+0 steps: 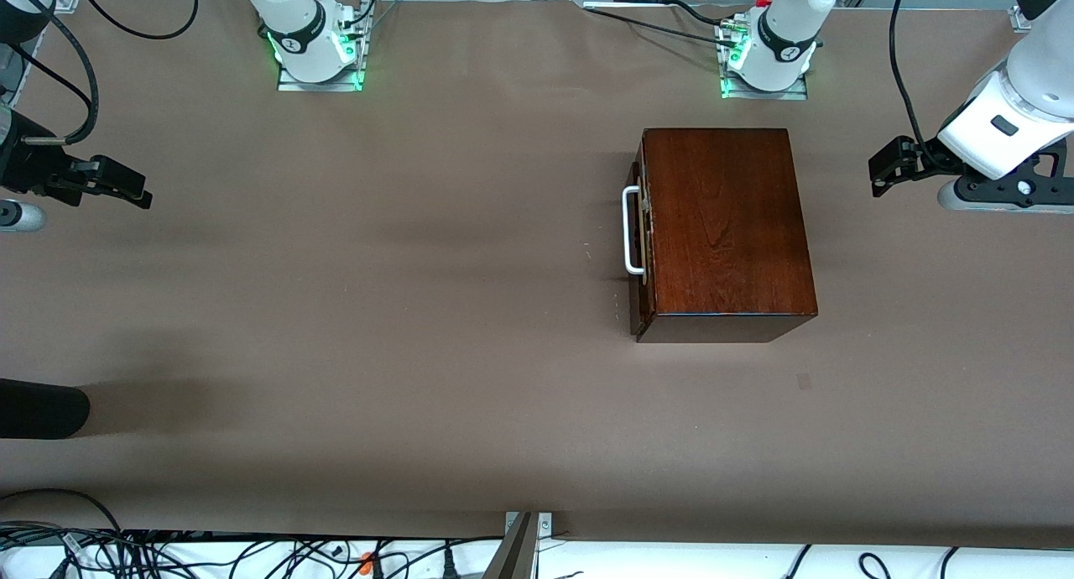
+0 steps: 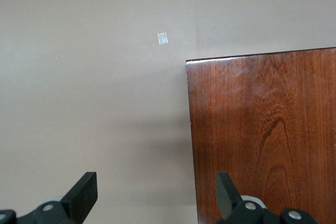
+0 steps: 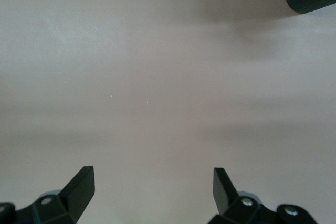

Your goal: Open drawer, take yellow block, close drawer

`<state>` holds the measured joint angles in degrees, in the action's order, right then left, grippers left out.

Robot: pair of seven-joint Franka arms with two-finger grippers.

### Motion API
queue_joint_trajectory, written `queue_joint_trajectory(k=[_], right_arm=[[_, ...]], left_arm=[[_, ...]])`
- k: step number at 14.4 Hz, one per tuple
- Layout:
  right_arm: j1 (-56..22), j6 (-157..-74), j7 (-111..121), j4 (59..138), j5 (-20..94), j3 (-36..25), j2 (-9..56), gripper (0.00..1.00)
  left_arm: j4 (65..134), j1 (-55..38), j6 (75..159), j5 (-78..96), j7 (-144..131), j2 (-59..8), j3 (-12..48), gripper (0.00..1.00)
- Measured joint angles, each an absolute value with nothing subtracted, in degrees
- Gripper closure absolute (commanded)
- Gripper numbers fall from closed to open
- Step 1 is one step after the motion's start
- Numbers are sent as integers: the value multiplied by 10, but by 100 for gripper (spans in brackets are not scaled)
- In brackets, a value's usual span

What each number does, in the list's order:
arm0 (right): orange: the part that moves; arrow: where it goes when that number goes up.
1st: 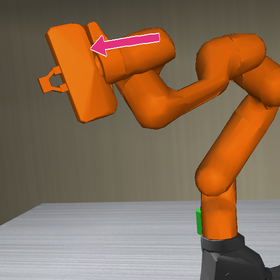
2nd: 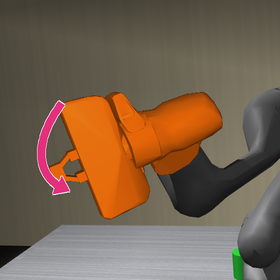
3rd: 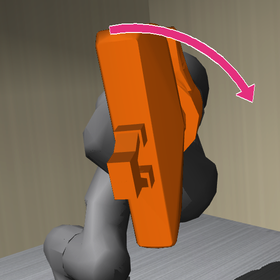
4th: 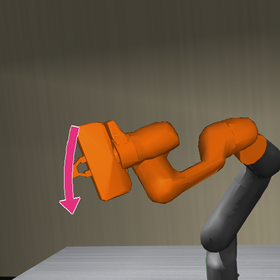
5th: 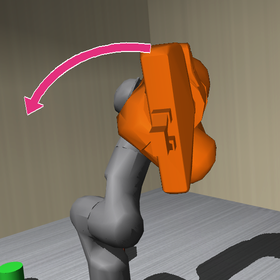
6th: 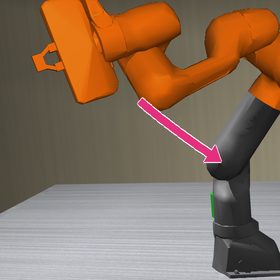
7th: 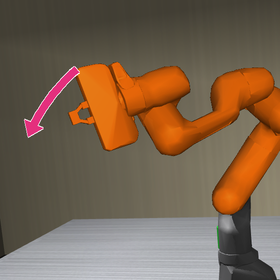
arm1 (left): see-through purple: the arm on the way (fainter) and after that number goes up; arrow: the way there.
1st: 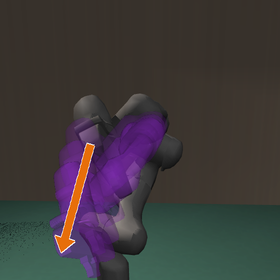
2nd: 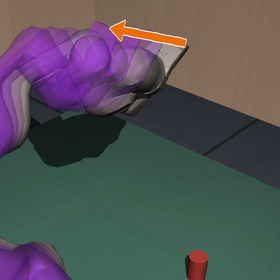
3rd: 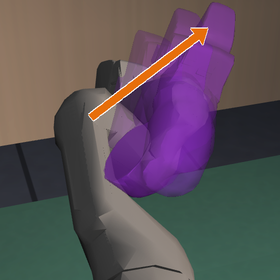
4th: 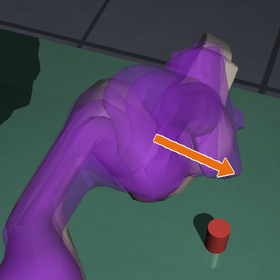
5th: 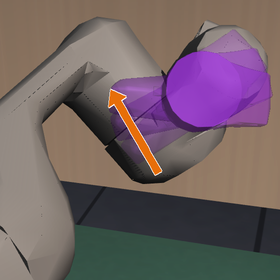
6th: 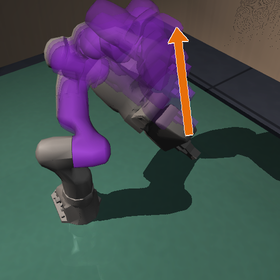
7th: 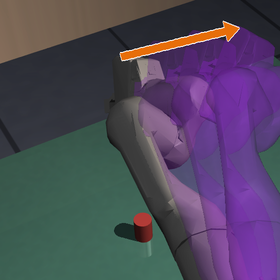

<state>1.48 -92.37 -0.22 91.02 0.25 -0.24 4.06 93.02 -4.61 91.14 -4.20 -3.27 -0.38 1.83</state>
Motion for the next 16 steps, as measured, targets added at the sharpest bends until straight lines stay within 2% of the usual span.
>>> queue_joint_trajectory(k=[8,12,16], right_arm=[[15,-924,-2,910,2,-3,41,0],[15,-924,-2,910,2,-3,41,0],[15,-924,-2,910,2,-3,41,0]], left_arm=[[930,-47,887,-27,-33,-16,29,0],[930,-47,836,-27,-32,-33,32,0],[930,-52,823,-26,-34,-45,68,0]])
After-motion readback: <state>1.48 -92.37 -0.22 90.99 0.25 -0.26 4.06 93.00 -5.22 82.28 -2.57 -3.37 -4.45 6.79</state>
